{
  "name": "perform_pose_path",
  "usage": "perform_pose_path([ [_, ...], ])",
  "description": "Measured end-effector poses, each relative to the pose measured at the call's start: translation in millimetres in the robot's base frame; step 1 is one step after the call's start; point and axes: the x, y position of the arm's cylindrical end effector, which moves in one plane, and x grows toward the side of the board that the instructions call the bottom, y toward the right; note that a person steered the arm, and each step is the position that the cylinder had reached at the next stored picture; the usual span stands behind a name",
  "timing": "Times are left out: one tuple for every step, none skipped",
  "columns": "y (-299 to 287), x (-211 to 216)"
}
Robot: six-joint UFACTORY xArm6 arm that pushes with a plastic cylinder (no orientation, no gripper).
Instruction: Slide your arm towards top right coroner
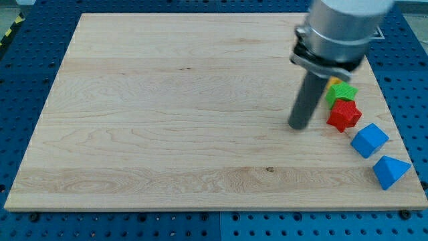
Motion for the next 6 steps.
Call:
perform_pose_path([
  [-20, -73],
  [-30, -146],
  [-31, -218],
  [-16, -267],
  [-2, -273],
  [9, -273],
])
